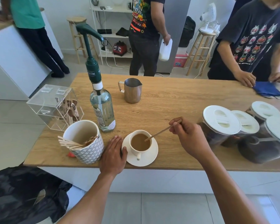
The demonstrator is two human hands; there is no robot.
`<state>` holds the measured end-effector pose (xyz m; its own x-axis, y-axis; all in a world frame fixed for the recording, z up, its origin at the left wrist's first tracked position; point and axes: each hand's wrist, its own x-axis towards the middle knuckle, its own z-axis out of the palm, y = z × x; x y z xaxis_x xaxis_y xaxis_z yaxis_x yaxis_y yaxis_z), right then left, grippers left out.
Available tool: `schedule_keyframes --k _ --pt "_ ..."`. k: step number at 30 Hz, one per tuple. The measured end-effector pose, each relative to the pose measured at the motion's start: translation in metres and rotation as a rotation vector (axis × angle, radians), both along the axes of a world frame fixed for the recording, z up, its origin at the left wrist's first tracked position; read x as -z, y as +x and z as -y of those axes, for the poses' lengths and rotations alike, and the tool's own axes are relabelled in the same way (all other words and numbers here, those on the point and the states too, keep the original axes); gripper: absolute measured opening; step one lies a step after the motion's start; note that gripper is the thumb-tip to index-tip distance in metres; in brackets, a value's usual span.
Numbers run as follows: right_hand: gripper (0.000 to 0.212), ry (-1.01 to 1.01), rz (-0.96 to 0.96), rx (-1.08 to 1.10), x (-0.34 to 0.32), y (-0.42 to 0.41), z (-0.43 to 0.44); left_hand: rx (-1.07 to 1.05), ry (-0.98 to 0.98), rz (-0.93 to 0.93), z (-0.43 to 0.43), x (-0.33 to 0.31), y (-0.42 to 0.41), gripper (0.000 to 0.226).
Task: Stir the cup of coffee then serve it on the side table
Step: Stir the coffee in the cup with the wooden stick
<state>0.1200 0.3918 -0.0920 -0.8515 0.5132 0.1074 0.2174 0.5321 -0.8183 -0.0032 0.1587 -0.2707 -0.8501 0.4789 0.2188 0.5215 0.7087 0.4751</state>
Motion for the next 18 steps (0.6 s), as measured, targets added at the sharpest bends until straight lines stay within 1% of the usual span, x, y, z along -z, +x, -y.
schedule_keyframes --k 3,12,15,18 --pt "0.018 0.033 0.030 -0.022 -0.0001 0.0012 0.0001 0.005 -0.001 0.000 0.0004 0.0002 0.0002 0.055" --pt "0.019 0.005 0.016 -0.006 -0.0018 0.0027 -0.0007 0.011 0.003 0.000 -0.0001 -0.0017 0.0008 0.056" --pt "0.018 0.049 0.036 -0.027 -0.0011 0.0027 0.0002 0.012 0.005 -0.004 0.0003 -0.0022 0.0004 0.056" --pt "0.019 0.015 0.015 -0.017 -0.0003 0.0043 -0.0002 0.014 0.004 -0.003 0.0001 -0.0005 -0.0001 0.055"
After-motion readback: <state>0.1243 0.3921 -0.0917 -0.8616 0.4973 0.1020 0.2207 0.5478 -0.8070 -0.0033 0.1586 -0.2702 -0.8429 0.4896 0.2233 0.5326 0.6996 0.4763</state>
